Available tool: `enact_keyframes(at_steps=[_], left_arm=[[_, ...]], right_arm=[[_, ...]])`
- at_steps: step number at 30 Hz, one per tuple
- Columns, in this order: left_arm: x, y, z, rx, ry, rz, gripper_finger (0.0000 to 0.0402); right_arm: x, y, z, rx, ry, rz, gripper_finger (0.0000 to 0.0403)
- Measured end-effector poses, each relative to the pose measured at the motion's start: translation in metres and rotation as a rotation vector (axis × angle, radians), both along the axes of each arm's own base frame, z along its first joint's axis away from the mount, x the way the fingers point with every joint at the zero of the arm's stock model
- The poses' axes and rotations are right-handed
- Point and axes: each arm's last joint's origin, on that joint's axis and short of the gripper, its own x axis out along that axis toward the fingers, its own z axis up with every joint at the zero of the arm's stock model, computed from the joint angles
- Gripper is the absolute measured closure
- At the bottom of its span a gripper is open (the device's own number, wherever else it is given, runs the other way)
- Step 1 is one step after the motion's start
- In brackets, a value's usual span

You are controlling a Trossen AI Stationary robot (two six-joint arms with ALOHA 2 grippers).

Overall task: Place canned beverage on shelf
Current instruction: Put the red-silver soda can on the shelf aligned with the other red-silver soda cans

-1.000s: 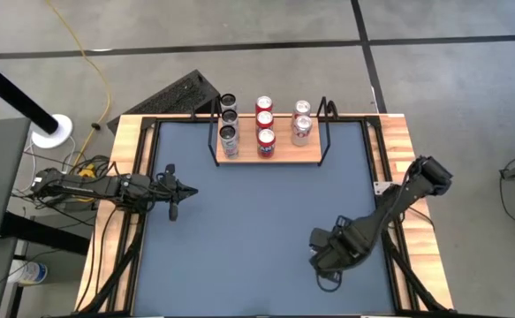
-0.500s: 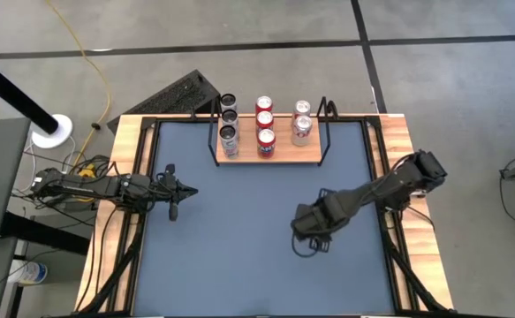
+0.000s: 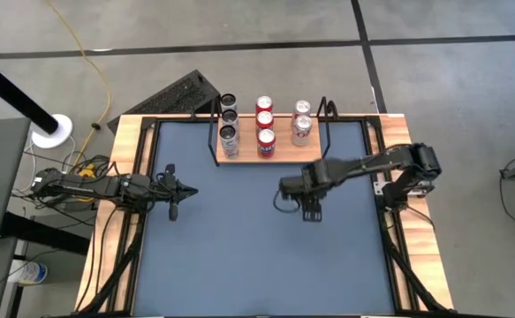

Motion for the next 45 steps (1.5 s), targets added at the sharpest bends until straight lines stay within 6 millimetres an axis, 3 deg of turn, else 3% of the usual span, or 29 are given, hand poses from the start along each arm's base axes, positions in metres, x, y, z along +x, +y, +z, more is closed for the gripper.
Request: enact_keyframes(at_steps=[6,10,22,34,41,45], left_arm=[[0.000,0.000,0.000,0.000,0.000,0.000,0.0402],[0.000,0.000,0.000,0.000,0.000,0.000,0.0401],[0.000,0.000,0.000,0.000,0.000,0.000,0.0402],[0.000,0.000,0.000,0.000,0.000,0.000,0.0401],[0.000,0.000,0.000,0.000,0.000,0.000,0.0401],[0.000,0.000,0.000,0.000,0.000,0.000,0.0401]], right_arm=[[0.003,-0.042,0.000,-0.002,-0.007,-0.015,0.0121],[0.001,-0.057,0.000,0.043,-0.004,-0.024,0.0121],[0.008,-0.042,-0.002,0.122,-0.032,0.151,0.0121],[0.014,-0.048,-0.002,0.107,-0.099,0.201,0.0121],[0.026,-0.053,-0.029,0.100,0.000,0.215,0.0121],[0.030,-0.054,-0.036,0.072,0.022,0.221,0.0121]])
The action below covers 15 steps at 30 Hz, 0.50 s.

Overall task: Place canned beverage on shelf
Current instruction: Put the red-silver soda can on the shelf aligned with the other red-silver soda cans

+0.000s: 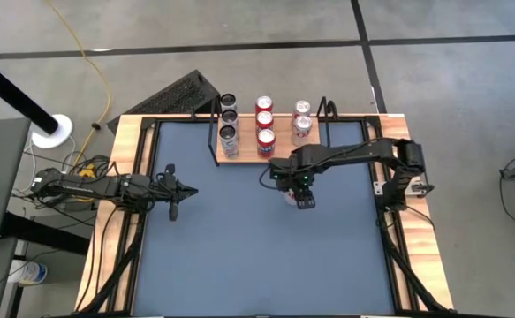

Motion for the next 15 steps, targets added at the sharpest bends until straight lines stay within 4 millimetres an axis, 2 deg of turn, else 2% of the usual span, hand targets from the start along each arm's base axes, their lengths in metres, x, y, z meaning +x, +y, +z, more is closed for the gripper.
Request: enact_keyframes(at_steps=[8,15], left_arm=[[0.0000,0.0000,0.0000,0.000,0.000,0.000,0.0401],[0.0000,0.0000,0.0000,0.000,0.000,0.000,0.0401]], right_arm=[[0.0004,0.0009,-0.0007,-0.001,-0.008,-0.110,0.0112],[-0.0004,0.0054,-0.0065,-0.030,0.024,-0.128,0.0046]])
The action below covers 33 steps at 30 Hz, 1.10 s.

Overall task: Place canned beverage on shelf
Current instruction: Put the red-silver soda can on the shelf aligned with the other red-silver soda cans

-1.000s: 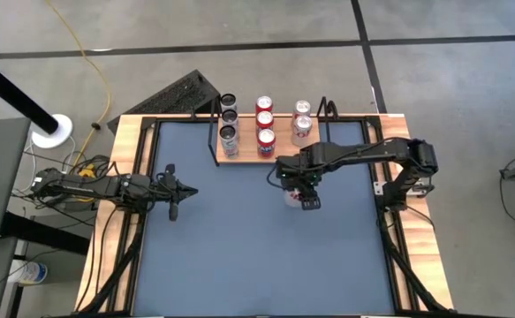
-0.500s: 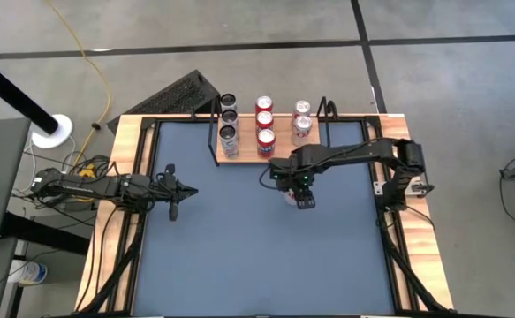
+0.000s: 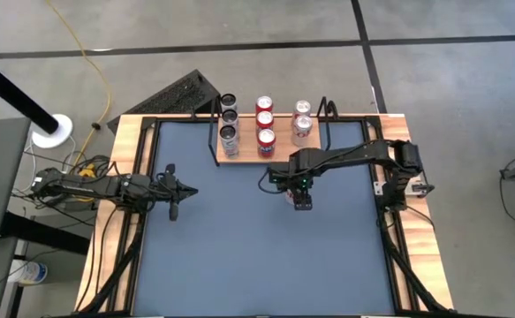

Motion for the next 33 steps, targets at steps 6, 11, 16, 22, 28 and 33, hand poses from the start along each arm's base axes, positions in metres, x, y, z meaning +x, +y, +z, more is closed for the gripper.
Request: enact_keyframes(at_steps=[6,11,16,22,28,33], left_arm=[[0.000,0.000,0.000,0.000,0.000,0.000,0.0401],[0.000,0.000,0.000,0.000,0.000,0.000,0.0402],[0.000,0.000,0.000,0.000,0.000,0.000,0.0402],[0.000,0.000,0.000,0.000,0.000,0.000,0.0402],[0.000,0.000,0.000,0.000,0.000,0.000,0.0401],[0.000,0.000,0.000,0.000,0.000,0.000,0.0401]], right_arm=[[-0.003,0.004,0.002,-0.001,0.029,0.041,0.0006],[-0.004,0.003,0.003,-0.023,0.038,0.043,0.0016],[-0.014,0.003,0.004,-0.017,0.145,0.051,0.0018],[-0.026,0.009,0.013,-0.011,0.243,0.065,0.0017],[-0.045,0.009,0.046,-0.025,0.150,-0.032,0.0017],[-0.084,0.011,0.090,-0.026,-0.133,-0.182,0.0017]])
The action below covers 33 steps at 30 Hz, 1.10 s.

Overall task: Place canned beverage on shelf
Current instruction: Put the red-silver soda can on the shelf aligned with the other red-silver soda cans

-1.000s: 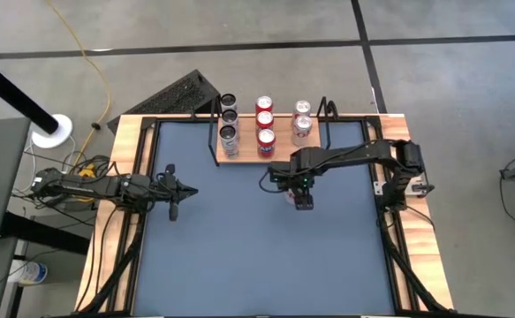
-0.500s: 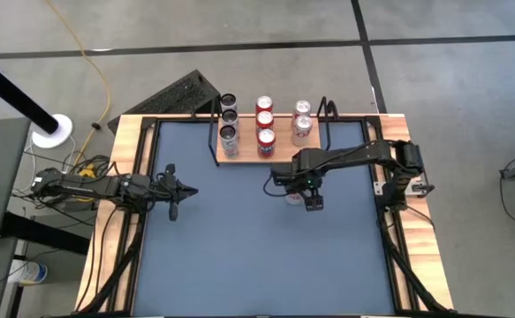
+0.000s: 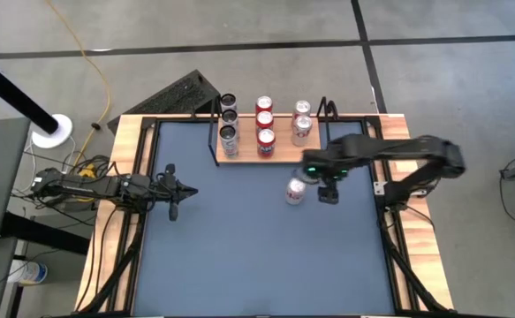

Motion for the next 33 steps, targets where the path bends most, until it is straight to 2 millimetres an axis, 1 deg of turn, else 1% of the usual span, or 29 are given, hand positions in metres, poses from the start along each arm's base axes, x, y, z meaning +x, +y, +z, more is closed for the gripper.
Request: enact_keyframes(at_steps=[2,5,8,12,14,16,19,21,23,26,33], left_arm=[[0.000,0.000,0.000,0.000,0.000,0.000,0.0402],[0.000,0.000,0.000,0.000,0.000,0.000,0.0401],[0.000,0.000,0.000,0.000,0.000,0.000,0.0401],[0.000,0.000,0.000,0.000,0.000,0.000,0.0401],[0.000,0.000,0.000,0.000,0.000,0.000,0.0401],[0.000,0.000,0.000,0.000,0.000,0.000,0.0401],[0.000,0.000,0.000,0.000,0.000,0.000,0.0401],[0.000,0.000,0.000,0.000,0.000,0.000,0.0401],[0.000,0.000,0.000,0.000,0.000,0.000,0.0401],[0.000,0.000,0.000,0.000,0.000,0.000,0.0402],[0.000,0.000,0.000,0.000,0.000,0.000,0.0401]], right_arm=[[-0.020,0.004,0.008,0.000,-0.112,-0.049,0.0017],[-0.048,0.012,0.009,0.003,-0.276,-0.077,0.0017],[-0.071,0.020,-0.004,0.025,-0.391,-0.055,0.0017],[-0.085,0.029,-0.031,0.059,-0.516,-0.023,0.0017],[-0.085,0.031,-0.042,0.072,-0.587,-0.044,0.0017],[-0.083,0.032,-0.054,0.055,-0.629,-0.103,0.0017],[-0.081,0.033,-0.070,-0.030,-0.680,-0.207,0.0017],[-0.079,0.034,-0.082,-0.081,-0.713,-0.246,0.0017],[-0.078,0.037,-0.094,-0.112,-0.716,-0.244,0.0017],[-0.075,0.044,-0.107,-0.098,-0.765,-0.221,0.0017],[-0.078,0.064,-0.129,-0.131,-0.878,-0.140,0.0017]])
